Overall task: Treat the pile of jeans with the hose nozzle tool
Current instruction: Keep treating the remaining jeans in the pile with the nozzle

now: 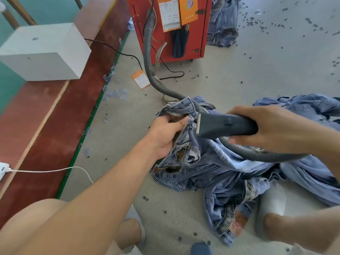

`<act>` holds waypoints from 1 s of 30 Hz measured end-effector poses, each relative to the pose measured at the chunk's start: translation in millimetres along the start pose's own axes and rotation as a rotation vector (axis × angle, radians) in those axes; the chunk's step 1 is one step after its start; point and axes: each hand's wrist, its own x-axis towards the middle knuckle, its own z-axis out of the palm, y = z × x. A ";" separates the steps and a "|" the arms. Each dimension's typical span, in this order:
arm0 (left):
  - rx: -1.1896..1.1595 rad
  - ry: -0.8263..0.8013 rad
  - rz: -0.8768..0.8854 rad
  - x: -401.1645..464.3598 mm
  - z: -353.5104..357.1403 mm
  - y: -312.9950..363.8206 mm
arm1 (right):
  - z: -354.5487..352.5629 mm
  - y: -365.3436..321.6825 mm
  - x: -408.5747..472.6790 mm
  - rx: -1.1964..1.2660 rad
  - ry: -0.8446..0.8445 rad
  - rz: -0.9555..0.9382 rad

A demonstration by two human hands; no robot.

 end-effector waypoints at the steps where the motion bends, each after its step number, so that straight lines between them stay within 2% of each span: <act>1: -0.027 0.022 -0.022 1.9 0.3 -0.4 | 3.8 -0.3 0.1 0.002 -0.003 -0.001; 4: -0.177 0.057 -0.141 3.7 2.6 2.1 | 9.2 2.8 2.0 -0.006 0.004 0.010; 7: -0.310 -0.023 -0.201 1.4 1.4 8.1 | 7.5 9.3 3.7 -0.007 0.000 0.024; 9: -0.244 -0.067 -0.202 -1.1 1.1 10.0 | 4.9 13.2 5.0 -0.015 -0.004 0.035; 13: -0.050 0.028 -0.166 0.1 0.2 6.4 | 4.4 19.8 5.9 -0.062 -0.018 0.060; 16: 0.029 0.011 -0.171 -0.6 -0.5 10.6 | 10.5 22.9 6.7 -0.108 -0.022 0.066; 23: -0.022 -0.149 -0.211 -10.0 0.6 22.5 | 23.2 16.0 9.5 -0.221 -0.031 0.057; 30: -0.071 -0.275 -0.269 -6.7 1.4 14.1 | 29.3 -4.6 12.4 -0.116 -0.040 -0.012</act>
